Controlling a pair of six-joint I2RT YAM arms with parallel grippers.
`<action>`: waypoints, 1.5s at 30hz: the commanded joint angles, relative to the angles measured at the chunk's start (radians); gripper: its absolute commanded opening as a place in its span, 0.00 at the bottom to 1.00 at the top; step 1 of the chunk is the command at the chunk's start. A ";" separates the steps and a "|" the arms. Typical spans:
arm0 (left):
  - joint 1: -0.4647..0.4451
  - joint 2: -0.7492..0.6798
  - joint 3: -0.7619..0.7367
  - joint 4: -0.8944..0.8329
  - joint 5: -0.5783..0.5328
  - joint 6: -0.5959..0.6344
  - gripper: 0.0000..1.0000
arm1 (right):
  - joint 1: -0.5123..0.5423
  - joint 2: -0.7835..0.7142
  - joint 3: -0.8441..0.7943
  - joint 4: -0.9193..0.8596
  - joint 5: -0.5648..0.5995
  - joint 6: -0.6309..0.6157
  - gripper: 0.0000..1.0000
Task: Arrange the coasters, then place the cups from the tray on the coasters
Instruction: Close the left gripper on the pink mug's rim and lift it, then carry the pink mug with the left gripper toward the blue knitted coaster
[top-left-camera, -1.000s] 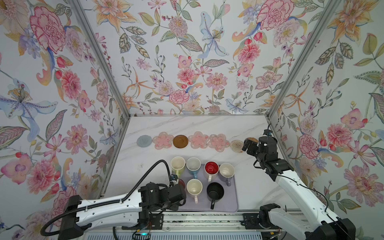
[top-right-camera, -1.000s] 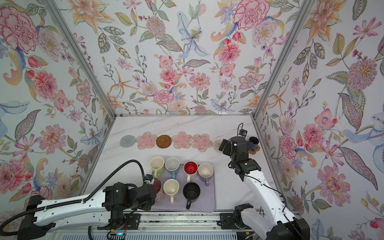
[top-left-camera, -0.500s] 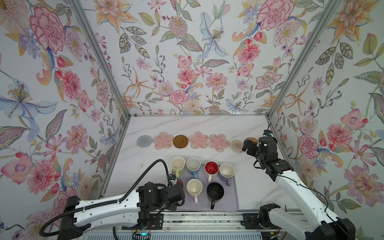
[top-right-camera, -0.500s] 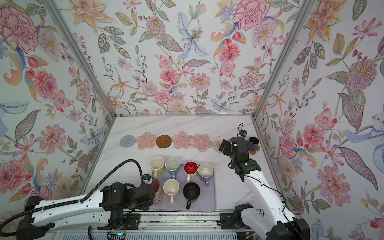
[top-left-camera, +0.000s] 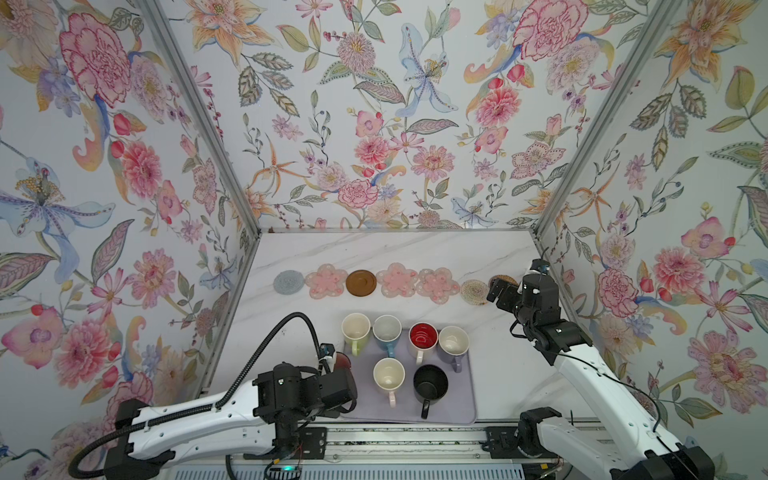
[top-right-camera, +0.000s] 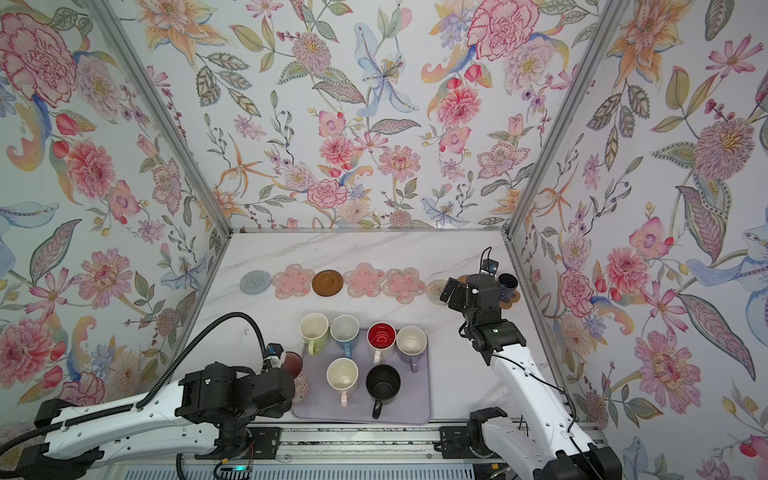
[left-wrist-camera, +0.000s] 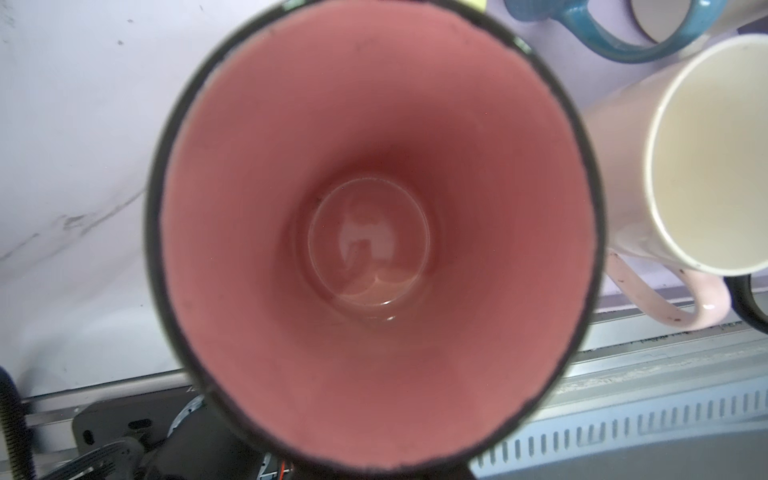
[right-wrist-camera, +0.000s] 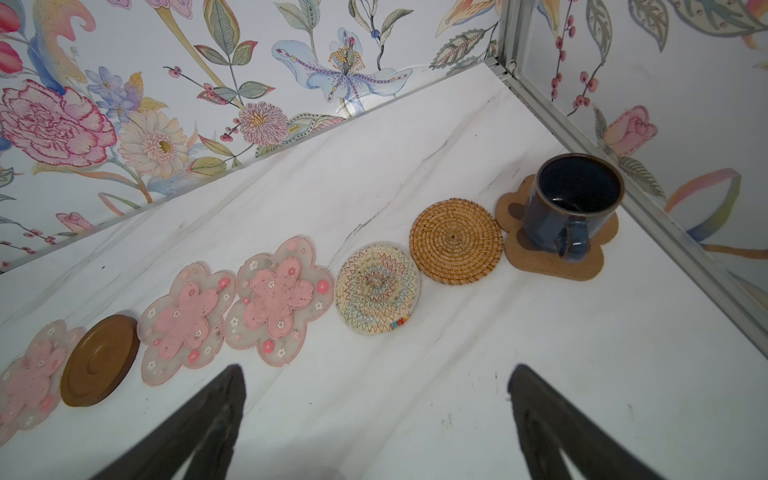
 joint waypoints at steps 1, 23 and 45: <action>-0.010 -0.001 0.077 -0.077 -0.120 -0.026 0.00 | -0.007 -0.011 0.006 0.003 -0.016 -0.009 0.99; 0.605 0.076 0.266 0.199 -0.269 0.602 0.00 | -0.020 -0.005 0.023 -0.010 -0.066 -0.025 0.99; 1.215 0.608 0.369 0.845 -0.001 0.974 0.00 | -0.050 -0.026 0.031 -0.067 -0.142 -0.082 0.99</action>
